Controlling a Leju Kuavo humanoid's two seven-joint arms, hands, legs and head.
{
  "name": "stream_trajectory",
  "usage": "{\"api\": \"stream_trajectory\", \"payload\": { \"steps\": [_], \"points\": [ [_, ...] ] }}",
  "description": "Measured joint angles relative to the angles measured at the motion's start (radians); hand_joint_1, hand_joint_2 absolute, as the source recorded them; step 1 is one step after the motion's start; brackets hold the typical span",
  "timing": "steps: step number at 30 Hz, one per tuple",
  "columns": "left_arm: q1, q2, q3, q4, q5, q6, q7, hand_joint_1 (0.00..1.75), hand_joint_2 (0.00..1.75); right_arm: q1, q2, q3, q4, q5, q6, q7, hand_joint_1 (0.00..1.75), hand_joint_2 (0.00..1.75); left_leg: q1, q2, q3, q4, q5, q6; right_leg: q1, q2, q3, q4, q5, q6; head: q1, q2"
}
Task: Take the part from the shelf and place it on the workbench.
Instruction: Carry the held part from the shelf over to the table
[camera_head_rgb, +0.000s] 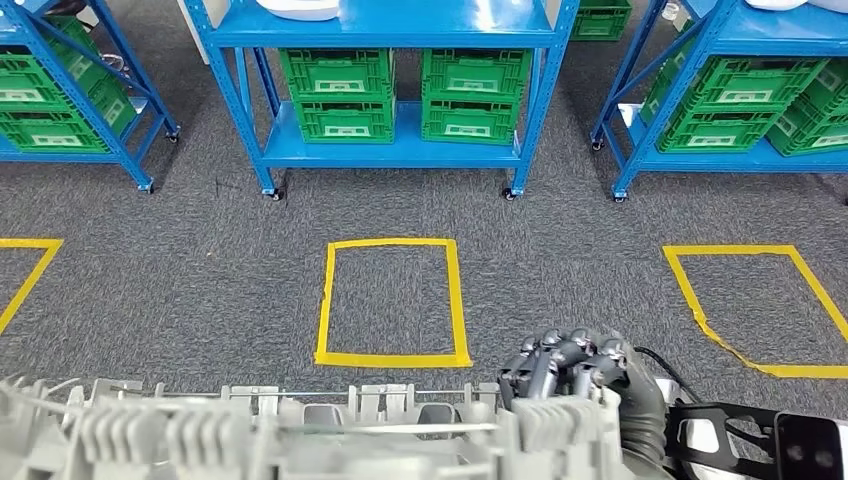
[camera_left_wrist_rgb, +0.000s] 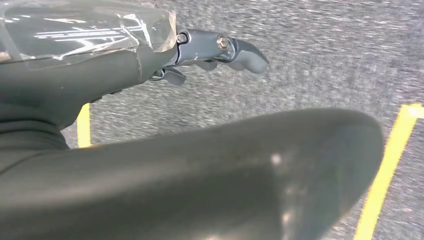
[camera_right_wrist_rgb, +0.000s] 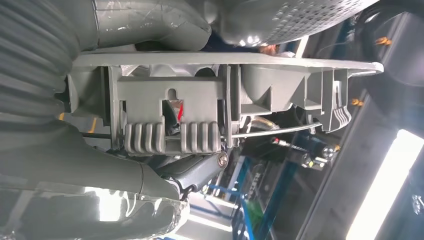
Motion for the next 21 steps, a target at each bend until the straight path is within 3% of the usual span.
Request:
{"api": "stream_trajectory", "payload": {
  "steps": [1,2,3,4,6,8,10,12,13,14,16,17,18,19,21],
  "points": [
    [0.000,0.000,0.000,0.000,0.000,-0.001,0.000,0.00,0.00,0.000,0.000,0.000,0.000,-0.017,0.007,0.000,1.50,1.75,-0.003,0.001,-0.017,0.001,0.012,0.004,0.001,0.000,-0.021,0.075,-0.045,-0.005,0.002,0.000],
    [0.000,-0.001,0.000,0.000,0.000,-0.002,0.000,0.00,0.00,0.000,0.000,0.000,0.000,-0.033,0.015,-0.001,1.50,1.75,-0.007,0.001,-0.032,0.002,0.023,0.006,0.001,0.000,-0.034,0.138,-0.071,-0.004,0.002,0.000],
    [0.000,-0.001,0.000,0.000,0.000,-0.004,0.000,0.00,0.00,0.000,0.000,0.000,0.000,-0.043,0.024,-0.002,1.50,1.75,-0.010,0.002,-0.048,0.004,0.034,0.007,0.002,0.001,-0.033,0.178,-0.078,0.000,0.002,0.000],
    [0.000,-0.001,0.000,0.000,0.000,-0.006,0.000,0.00,0.00,0.000,0.000,0.000,0.000,-0.048,0.035,-0.004,1.50,1.75,-0.013,0.002,-0.063,0.006,0.044,0.008,0.003,0.001,-0.013,0.179,-0.064,0.007,0.002,0.000],
    [0.000,-0.001,0.000,0.000,0.000,-0.007,0.001,0.00,0.00,-0.001,0.000,0.001,0.000,-0.045,0.053,-0.006,1.50,1.75,-0.016,0.001,-0.090,0.016,0.060,0.006,0.006,0.000,0.079,0.069,-0.020,0.014,0.002,0.000],
    [0.001,-0.001,0.000,0.000,0.000,-0.003,0.001,0.00,0.00,-0.003,0.001,0.002,0.000,-0.036,0.063,-0.009,1.50,1.75,-0.020,0.001,-0.112,0.028,0.074,-0.001,0.012,0.000,0.180,-0.084,-0.016,0.004,0.001,0.000],
    [0.001,-0.001,-0.001,0.000,0.000,0.001,0.001,0.00,0.00,-0.003,0.004,0.003,-0.001,-0.027,0.067,-0.015,1.50,1.75,-0.020,0.001,-0.124,0.033,0.092,-0.010,0.018,0.001,0.213,-0.149,-0.027,-0.007,0.000,0.000],
    [0.003,0.002,-0.001,0.000,0.000,0.001,0.001,0.00,0.00,-0.004,0.007,0.003,-0.001,-0.020,0.068,-0.019,1.50,1.75,-0.017,-0.001,-0.133,0.036,0.096,-0.022,0.015,0.000,0.197,-0.150,-0.014,-0.019,0.001,0.000],
    [0.004,0.004,-0.001,0.000,0.000,-0.002,0.001,0.00,0.00,-0.005,0.008,0.003,-0.002,-0.018,0.069,-0.020,1.50,1.75,-0.015,-0.002,-0.139,0.052,0.073,-0.029,0.013,-0.001,0.188,-0.149,-0.005,-0.027,0.000,0.000],
    [0.004,0.006,-0.001,0.000,0.000,-0.004,0.001,0.00,0.00,-0.006,0.009,0.003,-0.002,-0.015,0.071,-0.020,1.50,1.75,-0.012,-0.003,-0.148,0.083,0.035,-0.036,0.010,-0.002,0.179,-0.150,0.005,-0.033,-0.001,0.000],
    [0.005,0.009,-0.002,0.000,0.000,-0.009,0.000,0.00,0.00,-0.007,0.010,0.003,-0.002,-0.012,0.076,-0.020,1.50,1.75,-0.002,-0.004,-0.174,0.207,-0.069,-0.050,0.011,-0.004,0.157,-0.147,0.027,-0.041,-0.003,0.000],
    [0.005,0.009,-0.002,0.000,0.000,-0.010,0.000,0.00,0.00,-0.008,0.010,0.003,-0.002,-0.011,0.077,-0.019,1.50,1.75,0.002,-0.004,-0.184,0.271,-0.099,-0.055,0.012,-0.004,0.144,-0.144,0.037,-0.040,-0.003,0.000],
    [0.005,0.010,-0.002,0.000,0.000,-0.011,-0.001,0.00,0.00,-0.008,0.010,0.003,-0.002,-0.009,0.079,-0.019,1.50,1.75,0.005,-0.004,-0.185,0.318,-0.108,-0.058,0.012,-0.003,0.128,-0.140,0.048,-0.040,-0.003,0.000],
    [0.005,0.010,-0.003,0.000,0.000,-0.011,-0.002,0.00,0.00,-0.009,0.010,0.003,-0.002,-0.007,0.080,-0.018,1.50,1.75,0.008,-0.004,-0.169,0.327,-0.091,-0.060,0.012,-0.003,0.111,-0.134,0.057,-0.038,-0.003,0.000],
    [0.005,0.010,-0.004,0.000,0.000,-0.012,-0.004,0.00,0.00,-0.012,0.010,0.004,-0.002,-0.003,0.081,-0.017,1.50,1.75,0.011,-0.005,-0.089,0.245,-0.042,-0.057,0.012,-0.001,0.081,-0.121,0.071,-0.033,-0.003,0.000]
  ]
}}
